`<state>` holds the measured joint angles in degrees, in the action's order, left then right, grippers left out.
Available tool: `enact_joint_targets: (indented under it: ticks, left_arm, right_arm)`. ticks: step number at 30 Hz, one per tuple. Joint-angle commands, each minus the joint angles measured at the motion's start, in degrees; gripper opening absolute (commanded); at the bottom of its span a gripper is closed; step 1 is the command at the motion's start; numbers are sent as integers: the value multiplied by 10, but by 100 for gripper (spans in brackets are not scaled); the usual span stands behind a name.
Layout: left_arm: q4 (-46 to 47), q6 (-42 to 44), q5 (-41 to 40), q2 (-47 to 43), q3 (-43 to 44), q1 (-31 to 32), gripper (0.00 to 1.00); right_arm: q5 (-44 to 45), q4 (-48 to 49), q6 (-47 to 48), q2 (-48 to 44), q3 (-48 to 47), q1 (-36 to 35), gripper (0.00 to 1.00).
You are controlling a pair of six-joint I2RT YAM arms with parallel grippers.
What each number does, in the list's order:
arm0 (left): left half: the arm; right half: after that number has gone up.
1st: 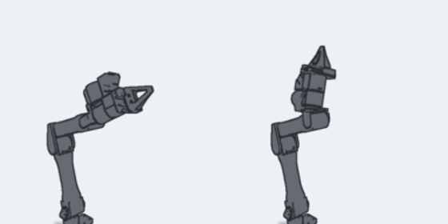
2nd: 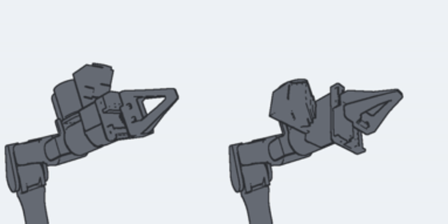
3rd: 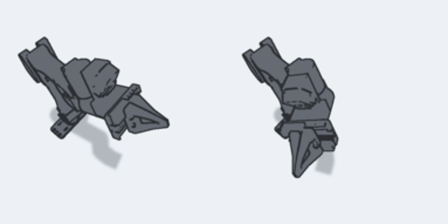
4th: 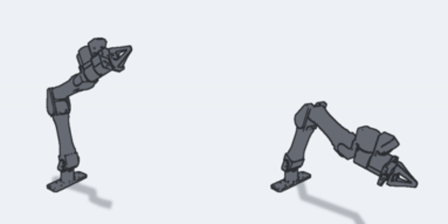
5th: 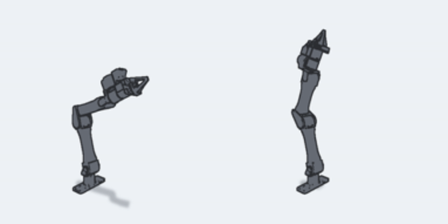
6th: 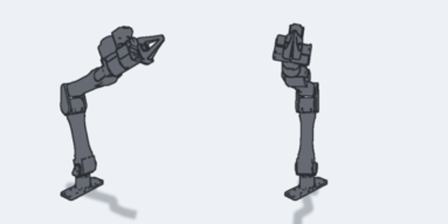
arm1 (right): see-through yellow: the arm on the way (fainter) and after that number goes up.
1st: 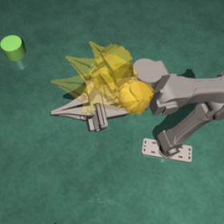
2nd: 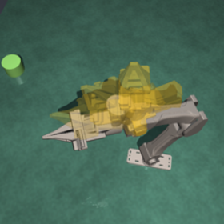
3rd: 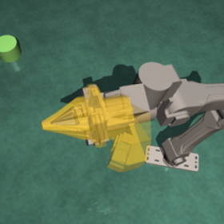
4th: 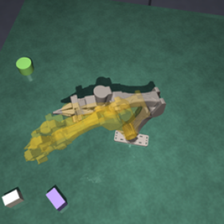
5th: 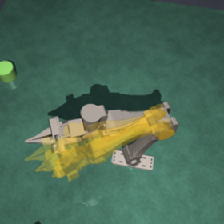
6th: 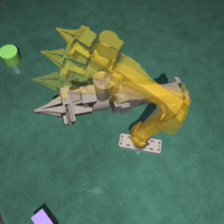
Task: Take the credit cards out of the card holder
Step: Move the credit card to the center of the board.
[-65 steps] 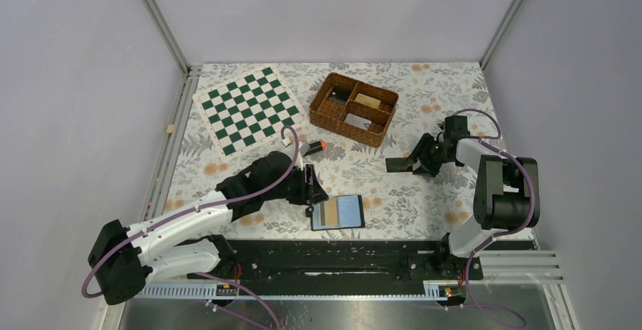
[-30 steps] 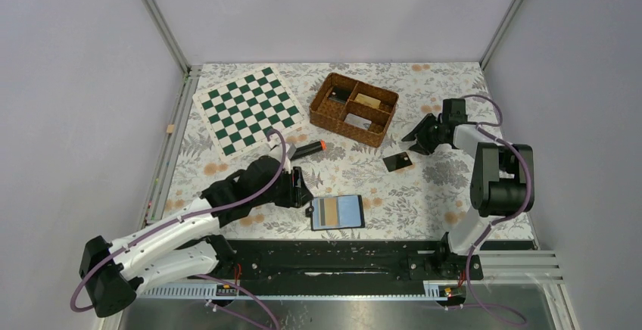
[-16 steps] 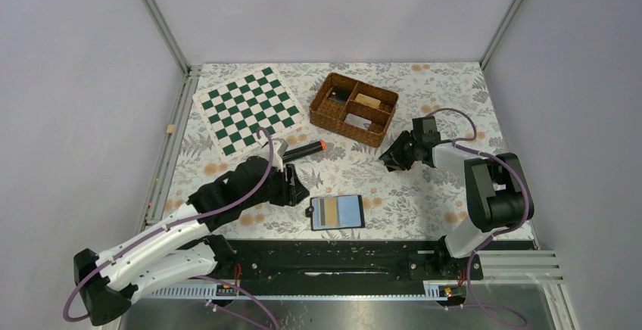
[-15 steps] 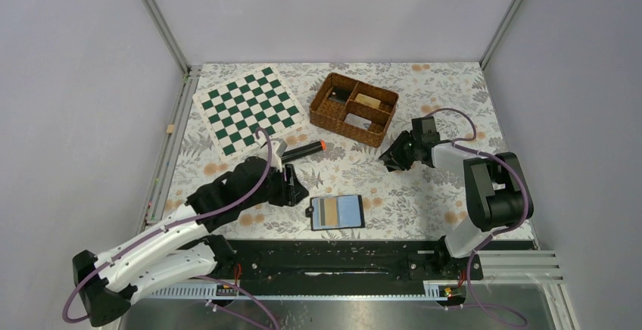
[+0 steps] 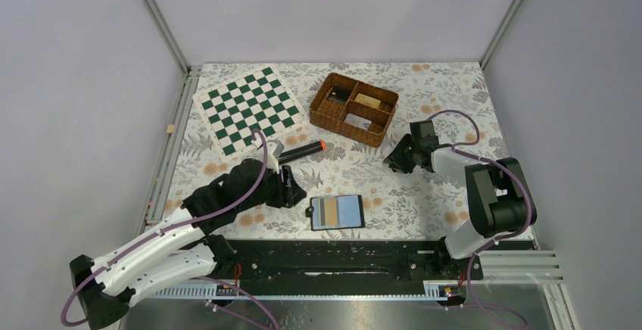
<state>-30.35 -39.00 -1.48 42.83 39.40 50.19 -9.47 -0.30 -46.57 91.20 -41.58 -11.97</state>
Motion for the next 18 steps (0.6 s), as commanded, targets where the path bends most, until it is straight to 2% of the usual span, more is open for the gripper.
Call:
enact_joint_targets:
  ticks: [1,10,14,18]
  left_arm:
    - [12,2,-1,-4,-4,-2,47]
    - [40,-12,5,11,-32,-2,48]
    - [56,-28,11,43,-48,-4,47]
    - [122,-55,106,65,-87,-21,46]
  right_arm:
    - [54,-46,-1,-20,17,-6,37]
    - [105,-84,-29,-53,25,-21,40]
    - [106,-103,5,-90,20,-47,42]
    - [81,-123,25,-164,20,-106,43]
